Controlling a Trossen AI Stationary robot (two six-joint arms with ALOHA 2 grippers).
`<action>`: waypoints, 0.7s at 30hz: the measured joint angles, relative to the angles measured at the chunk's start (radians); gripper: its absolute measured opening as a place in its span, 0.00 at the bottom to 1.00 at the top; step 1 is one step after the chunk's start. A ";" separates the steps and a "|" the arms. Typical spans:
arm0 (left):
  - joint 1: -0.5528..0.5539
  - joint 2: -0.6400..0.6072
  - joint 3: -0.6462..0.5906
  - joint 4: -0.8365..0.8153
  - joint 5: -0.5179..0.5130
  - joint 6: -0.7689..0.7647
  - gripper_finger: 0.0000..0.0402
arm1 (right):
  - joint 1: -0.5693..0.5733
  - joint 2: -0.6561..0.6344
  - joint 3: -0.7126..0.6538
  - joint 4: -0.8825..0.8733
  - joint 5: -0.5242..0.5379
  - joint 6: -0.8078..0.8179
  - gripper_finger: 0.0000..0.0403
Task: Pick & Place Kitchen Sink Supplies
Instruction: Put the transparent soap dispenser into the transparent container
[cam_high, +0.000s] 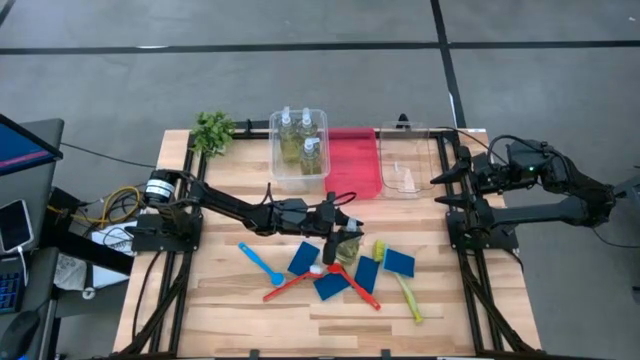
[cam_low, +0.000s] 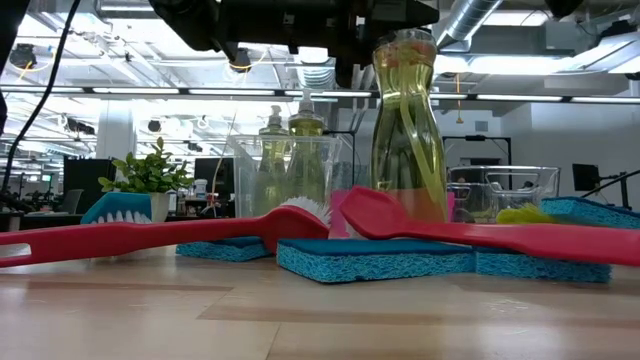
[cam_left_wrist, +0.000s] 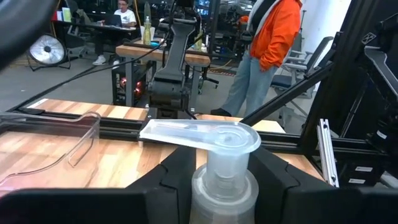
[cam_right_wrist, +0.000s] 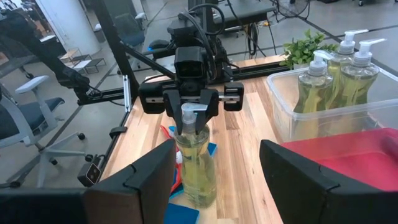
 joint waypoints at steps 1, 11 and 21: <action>0.000 -0.002 0.000 -0.002 0.000 -0.001 0.27 | 0.000 0.000 0.000 0.000 0.000 0.000 0.56; -0.001 -0.116 -0.003 -0.006 0.003 0.060 0.28 | 0.000 0.000 0.000 0.000 0.000 0.000 0.56; 0.004 -0.378 -0.002 -0.180 -0.020 0.113 0.27 | 0.000 0.000 0.000 0.000 0.000 -0.001 0.56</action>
